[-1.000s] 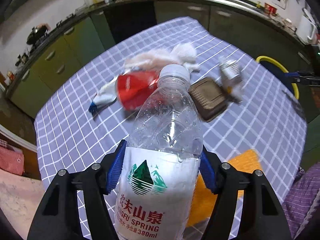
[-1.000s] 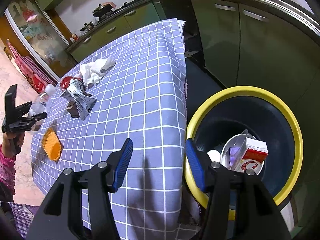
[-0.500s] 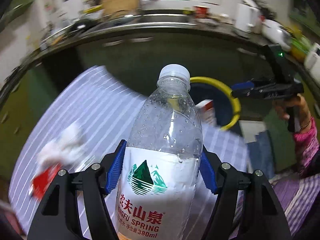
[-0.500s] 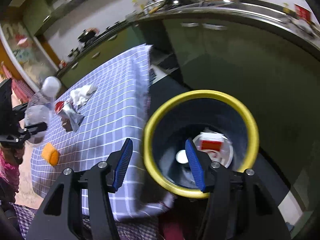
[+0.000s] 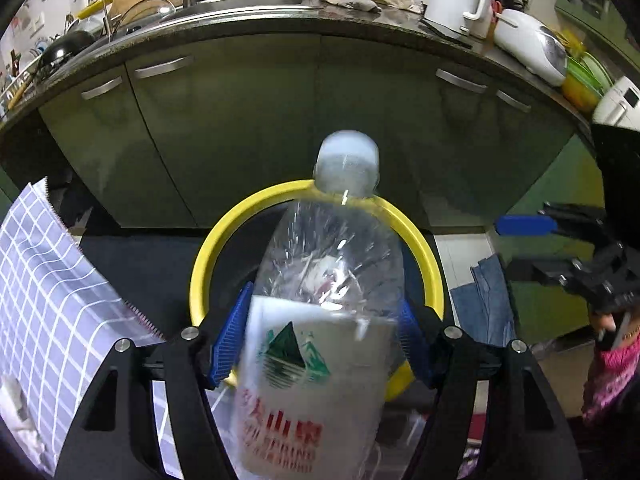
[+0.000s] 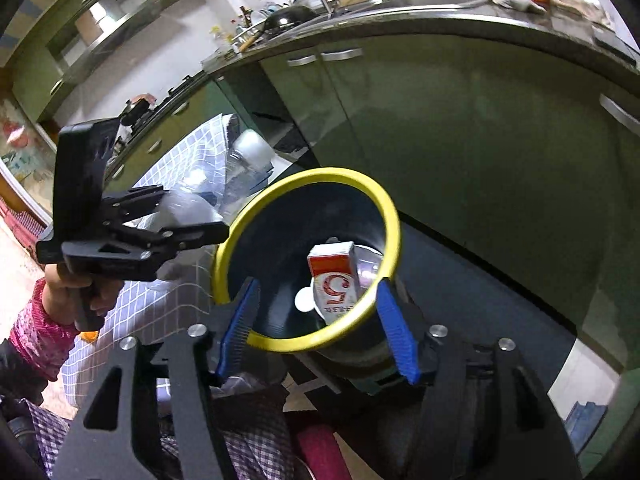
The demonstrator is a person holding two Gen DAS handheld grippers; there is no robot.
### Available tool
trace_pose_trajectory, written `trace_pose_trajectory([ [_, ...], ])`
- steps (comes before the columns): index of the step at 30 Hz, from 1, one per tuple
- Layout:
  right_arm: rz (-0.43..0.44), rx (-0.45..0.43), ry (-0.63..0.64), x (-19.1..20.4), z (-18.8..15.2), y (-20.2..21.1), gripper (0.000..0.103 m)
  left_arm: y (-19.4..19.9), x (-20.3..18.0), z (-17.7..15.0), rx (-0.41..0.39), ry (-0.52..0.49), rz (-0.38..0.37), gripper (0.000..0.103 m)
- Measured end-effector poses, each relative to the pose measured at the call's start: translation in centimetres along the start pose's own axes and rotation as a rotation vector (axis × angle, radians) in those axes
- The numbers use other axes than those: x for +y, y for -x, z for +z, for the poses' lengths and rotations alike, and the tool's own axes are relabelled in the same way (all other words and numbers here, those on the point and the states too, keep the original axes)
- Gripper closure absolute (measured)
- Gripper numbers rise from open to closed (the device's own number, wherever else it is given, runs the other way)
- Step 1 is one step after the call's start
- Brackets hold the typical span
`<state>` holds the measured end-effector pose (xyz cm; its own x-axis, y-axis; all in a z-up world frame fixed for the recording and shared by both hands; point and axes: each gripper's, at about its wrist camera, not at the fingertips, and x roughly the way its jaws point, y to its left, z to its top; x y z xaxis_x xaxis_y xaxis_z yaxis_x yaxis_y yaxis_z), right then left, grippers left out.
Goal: Collect trash
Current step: 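Carry the water bottle over the bin and open the left gripper, then grasp the orange foam mesh sleeve with the right gripper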
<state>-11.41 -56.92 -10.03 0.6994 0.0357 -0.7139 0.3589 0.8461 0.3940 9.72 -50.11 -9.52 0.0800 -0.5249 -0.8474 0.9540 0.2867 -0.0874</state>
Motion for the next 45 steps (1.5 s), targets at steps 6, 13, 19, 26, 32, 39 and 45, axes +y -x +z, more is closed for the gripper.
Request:
trace_pose_trajectory([
  [6,0.018,0.011,0.006,0.4,0.1,-0.8,0.042,2.5,1.1,-0.5,-0.073,0.054,0.013,0.02],
  [13,0.065,0.05,0.075,3.6,0.4,-2.7,0.042,11.5,1.3,-6.8,-0.197,0.096,0.11,0.014],
  [19,0.118,0.097,0.193,8.4,1.0,-4.6,0.042,19.4,2.8,-16.4,-0.284,0.205,0.263,0.01],
  [26,0.2,0.172,0.373,16.3,1.2,-7.7,0.042,25.7,4.5,-27.3,-0.337,0.399,0.466,0.01],
  [32,0.35,0.283,0.576,25.6,-0.8,-11.4,0.042,29.2,5.0,-35.3,-0.333,0.537,0.607,0.009],
  [39,0.544,0.415,0.961,38.1,-7.1,-15.1,0.042,32.4,5.0,-41.5,-0.359,0.685,0.697,0.009],
  [45,0.593,0.458,1.17,44.4,-10.2,-17.8,0.038,33.1,4.3,-42.5,-0.369,0.694,0.716,0.008],
])
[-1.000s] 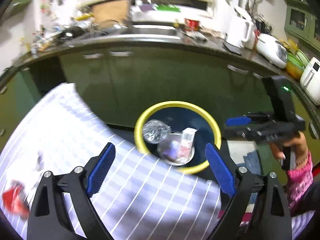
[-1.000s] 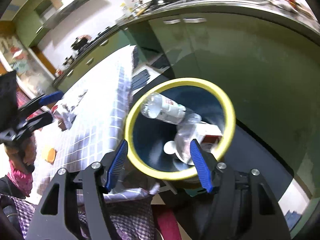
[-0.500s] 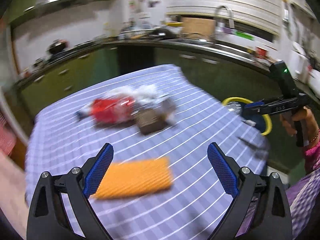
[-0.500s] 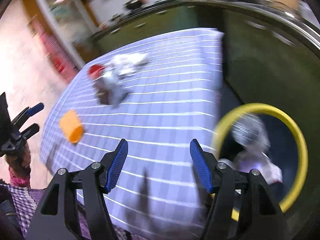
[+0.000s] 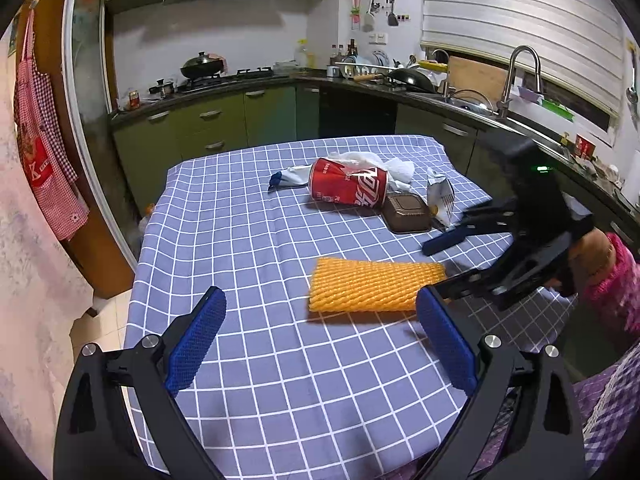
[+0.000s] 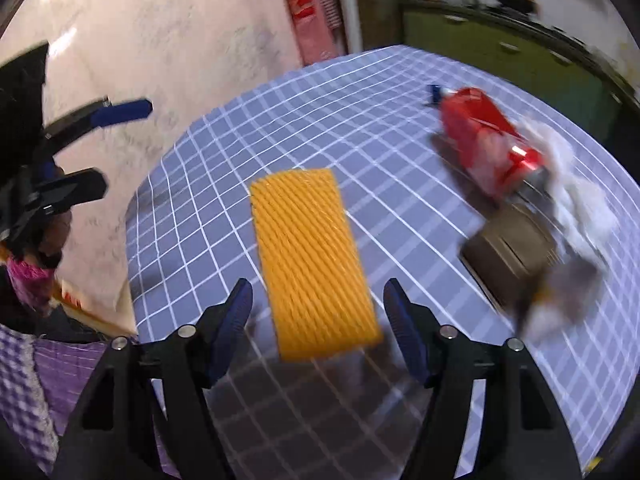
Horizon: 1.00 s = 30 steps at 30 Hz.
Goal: Collect trash
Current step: 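Grasp the orange foam mesh sleeve with the right gripper, then carry the orange sleeve over the bin and open the right gripper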
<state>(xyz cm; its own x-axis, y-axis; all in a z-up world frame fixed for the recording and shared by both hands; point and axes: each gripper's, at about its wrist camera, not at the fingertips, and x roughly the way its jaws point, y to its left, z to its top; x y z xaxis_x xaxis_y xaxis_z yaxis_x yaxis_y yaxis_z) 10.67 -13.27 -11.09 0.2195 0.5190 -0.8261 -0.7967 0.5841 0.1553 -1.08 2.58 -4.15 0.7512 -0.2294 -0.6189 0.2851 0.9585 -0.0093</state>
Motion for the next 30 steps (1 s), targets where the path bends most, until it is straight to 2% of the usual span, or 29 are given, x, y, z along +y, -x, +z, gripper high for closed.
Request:
trace_pose_trajectory([
  [4,-0.009,0.053,0.038,0.7,1.0,-2.3,0.04,-0.1,-0.4,0.1,0.001,-0.007,-0.001,0.008],
  [7,-0.004,0.058,0.036,0.7,1.2,-2.5,0.051,-0.2,-0.4,0.1,0.003,-0.008,-0.009,0.008],
  [8,-0.011,0.055,0.033,0.7,1.1,-2.6,0.056,-0.2,-0.4,0.1,0.004,-0.008,-0.011,0.008],
  [10,-0.012,0.04,0.018,0.7,1.1,-2.4,0.075,-0.3,-0.4,0.1,0.008,-0.006,-0.014,0.008],
  [12,-0.004,0.013,-0.001,0.6,1.0,-1.6,0.088,-0.5,-0.6,0.0,0.012,-0.007,-0.017,0.008],
  [18,0.013,-0.1,-0.048,0.7,0.1,2.8,0.09,-0.8,-1.5,0.3,0.018,-0.03,-0.026,0.008],
  [20,-0.013,-0.141,-0.059,0.8,-0.7,4.7,0.09,-1.0,-1.8,0.5,0.021,-0.043,-0.032,0.008],
  [23,-0.068,-0.214,-0.115,0.3,-3.1,8.7,0.09,-1.3,-2.7,0.9,0.022,-0.071,-0.055,0.008],
  [26,-0.186,-0.275,-0.232,-1.4,-7.4,13.1,0.09,-2.0,-4.1,1.4,0.021,-0.105,-0.087,0.008],
  [29,-0.33,-0.291,-0.418,-4.1,-13.3,16.8,0.089,-2.7,-5.3,1.7,0.027,-0.127,-0.118,0.008],
  [30,-0.399,-0.29,-0.513,-5.5,-16.2,18.2,0.089,-3.1,-5.8,1.8,0.031,-0.138,-0.13,0.008],
])
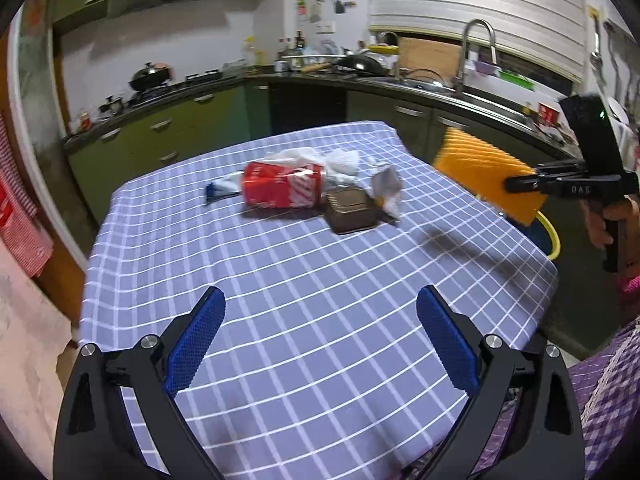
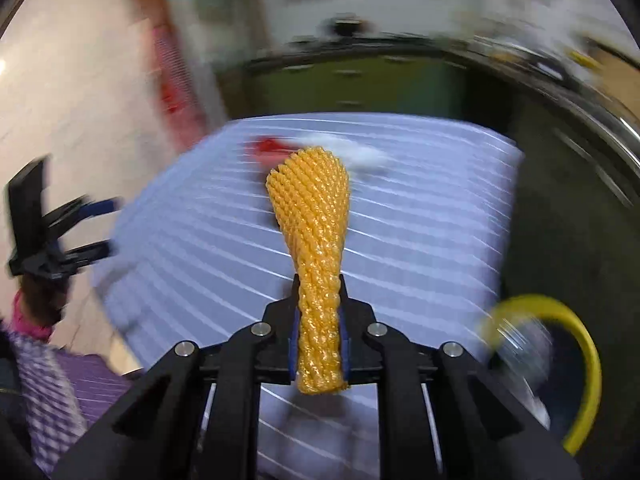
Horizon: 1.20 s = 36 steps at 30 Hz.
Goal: Collect trash
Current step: 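Carry the orange sleeve over the bin and open the right gripper, then grasp the crumpled printed paper with the left gripper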
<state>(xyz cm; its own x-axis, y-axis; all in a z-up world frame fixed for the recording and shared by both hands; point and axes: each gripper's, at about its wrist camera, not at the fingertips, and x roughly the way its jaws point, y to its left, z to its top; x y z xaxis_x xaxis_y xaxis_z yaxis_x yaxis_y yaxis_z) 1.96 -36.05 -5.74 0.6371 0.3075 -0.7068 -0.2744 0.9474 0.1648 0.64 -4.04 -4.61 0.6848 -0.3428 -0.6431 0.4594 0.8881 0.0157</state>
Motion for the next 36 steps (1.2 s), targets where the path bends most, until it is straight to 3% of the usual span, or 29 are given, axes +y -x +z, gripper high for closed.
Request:
trace_pose_trajectory([
  [4,-0.221,0.052,-0.194,-7.7,-4.2,1.7,0.087,-1.2,-1.9,0.8,0.008,-0.042,-0.038,0.008],
  [8,-0.296,0.115,-0.281,-12.5,-7.2,0.7,0.086,-2.1,-3.8,1.7,0.014,-0.081,-0.067,0.008],
  [11,-0.29,0.141,-0.29,-14.3,-8.1,-0.5,0.079,-2.7,-4.8,1.9,0.026,-0.102,-0.082,0.008],
  [12,-0.287,0.142,-0.289,-14.7,-8.3,-1.0,0.073,-2.9,-4.9,1.9,0.031,-0.108,-0.085,0.008],
  [13,-0.286,0.144,-0.297,-15.0,-8.6,-1.4,0.061,-3.1,-5.2,2.0,0.036,-0.115,-0.089,0.008],
  [15,-0.297,0.133,-0.322,-15.7,-8.6,-1.6,0.05,-3.6,-5.7,2.2,0.047,-0.133,-0.097,0.008],
  [19,-0.294,0.082,-0.332,-15.5,-8.3,-0.7,0.042,-4.8,-6.5,3.2,0.057,-0.169,-0.126,0.008],
  [28,-0.287,0.02,-0.312,-14.0,-7.5,1.4,0.042,-10.3,-7.2,7.1,0.078,-0.15,-0.203,0.008],
  [36,-0.252,0.003,-0.295,-13.0,-7.3,1.5,0.042,-17.5,-7.1,10.6,0.106,-0.147,-0.181,0.008],
])
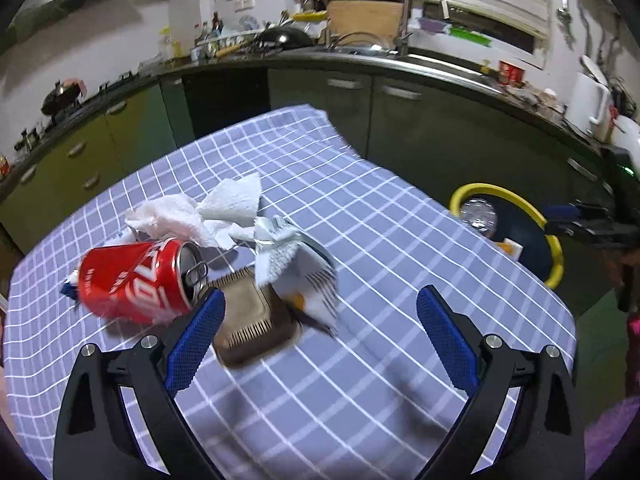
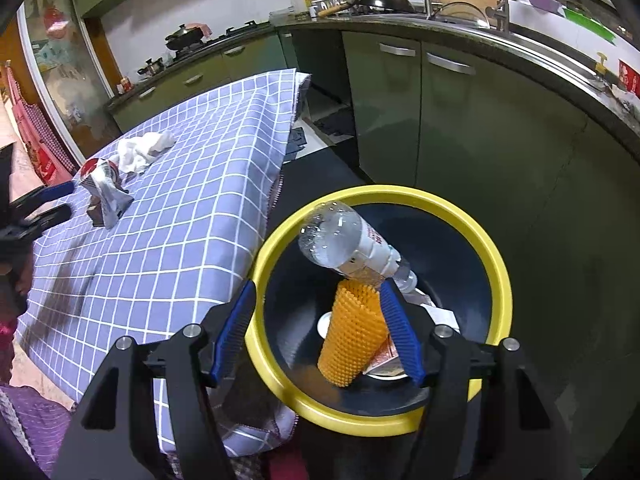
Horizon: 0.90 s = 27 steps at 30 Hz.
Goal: Collect trash
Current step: 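Grasp the crumpled printed paper with the left gripper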
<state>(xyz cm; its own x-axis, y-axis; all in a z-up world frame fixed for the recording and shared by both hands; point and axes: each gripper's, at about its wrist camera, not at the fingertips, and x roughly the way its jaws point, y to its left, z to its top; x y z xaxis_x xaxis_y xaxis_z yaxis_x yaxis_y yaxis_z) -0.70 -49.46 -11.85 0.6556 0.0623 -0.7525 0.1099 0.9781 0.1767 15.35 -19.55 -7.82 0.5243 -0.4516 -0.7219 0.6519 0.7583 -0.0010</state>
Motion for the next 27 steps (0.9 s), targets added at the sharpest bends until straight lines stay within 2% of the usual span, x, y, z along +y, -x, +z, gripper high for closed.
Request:
trace_pose_trajectory([
  [7,0.025,0.0,-0.002,0.1,0.1,-0.3,0.042,-2.9,0.5,1.6,0.006,0.005,-0.012,0.009],
  [12,0.039,0.007,-0.005,0.0,0.0,-0.9,0.042,-4.2,-0.1,2.2,0.023,-0.013,-0.01,0.02],
  [16,0.045,0.012,-0.008,-0.1,-0.1,-1.1,0.041,-4.8,-0.1,2.2,0.037,-0.012,-0.003,0.025],
  [22,0.045,0.01,-0.012,-0.2,-0.2,-1.0,0.041,-5.6,-0.3,2.1,0.058,-0.017,0.006,0.05],
  [24,0.047,0.007,-0.014,-0.3,-0.2,-0.9,0.041,-5.7,-0.4,2.0,0.064,-0.014,-0.003,0.061],
  [27,0.049,0.006,-0.012,-0.2,-0.2,-0.9,0.041,-5.5,-0.8,2.0,0.053,-0.018,-0.012,0.061],
])
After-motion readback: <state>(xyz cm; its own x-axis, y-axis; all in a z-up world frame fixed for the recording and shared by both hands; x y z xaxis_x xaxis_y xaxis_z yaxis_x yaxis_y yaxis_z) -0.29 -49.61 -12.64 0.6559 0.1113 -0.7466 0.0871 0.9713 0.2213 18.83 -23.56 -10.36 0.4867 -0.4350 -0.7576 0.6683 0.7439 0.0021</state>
